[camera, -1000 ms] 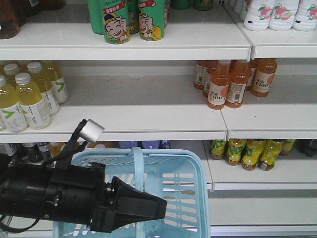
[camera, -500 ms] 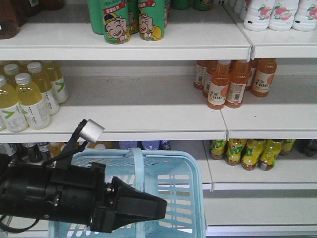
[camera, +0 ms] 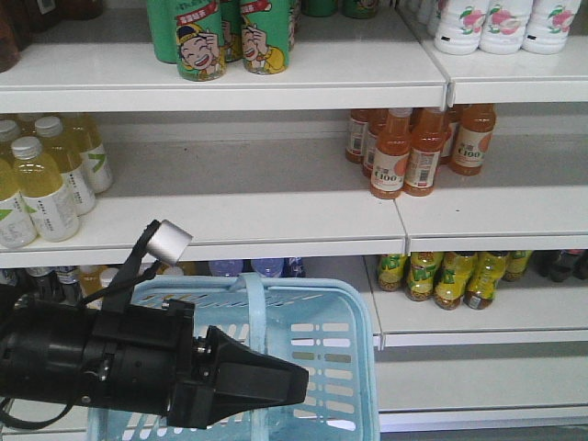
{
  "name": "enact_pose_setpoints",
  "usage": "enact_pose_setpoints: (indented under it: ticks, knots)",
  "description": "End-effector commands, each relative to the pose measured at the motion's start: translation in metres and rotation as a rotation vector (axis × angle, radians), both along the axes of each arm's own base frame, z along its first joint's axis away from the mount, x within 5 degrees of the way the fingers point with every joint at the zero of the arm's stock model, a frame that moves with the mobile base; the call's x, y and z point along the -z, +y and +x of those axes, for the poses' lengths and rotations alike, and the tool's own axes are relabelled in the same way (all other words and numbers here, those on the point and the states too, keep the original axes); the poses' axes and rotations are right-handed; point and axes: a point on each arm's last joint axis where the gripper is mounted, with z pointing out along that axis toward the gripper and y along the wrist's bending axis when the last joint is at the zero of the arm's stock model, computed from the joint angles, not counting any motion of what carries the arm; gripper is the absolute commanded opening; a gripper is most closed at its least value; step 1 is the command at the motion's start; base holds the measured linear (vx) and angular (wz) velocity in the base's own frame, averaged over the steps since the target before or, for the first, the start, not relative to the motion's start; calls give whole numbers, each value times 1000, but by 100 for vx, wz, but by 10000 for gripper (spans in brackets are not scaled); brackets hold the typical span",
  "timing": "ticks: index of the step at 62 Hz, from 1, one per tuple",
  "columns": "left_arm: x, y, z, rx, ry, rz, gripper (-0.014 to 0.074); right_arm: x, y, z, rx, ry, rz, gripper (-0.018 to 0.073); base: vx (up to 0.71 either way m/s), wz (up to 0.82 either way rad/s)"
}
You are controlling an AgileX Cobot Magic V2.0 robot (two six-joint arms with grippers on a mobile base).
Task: Place coke in basket with both arms
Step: 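Hold the basket in the left gripper while the base turns away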
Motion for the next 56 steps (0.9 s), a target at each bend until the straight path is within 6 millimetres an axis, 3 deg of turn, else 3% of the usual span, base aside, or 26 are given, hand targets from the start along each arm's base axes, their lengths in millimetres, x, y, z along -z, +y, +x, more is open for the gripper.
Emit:
enact_pose_setpoints:
  ticks: [1,23,56]
  knots:
    - [-21,-1,-4,5,-23,-101,-6,-5,1,-1,-4,-75,-18,-8,-3,-17]
    - [-21,-1,-4,5,-23,-101,-6,-5,1,-1,-4,-75,-18,-8,-4,-35]
    - [-21,-1,-4,2,-23,-100,-6,-5,1,-1,-4,-75,-18,-8,-9,-64]
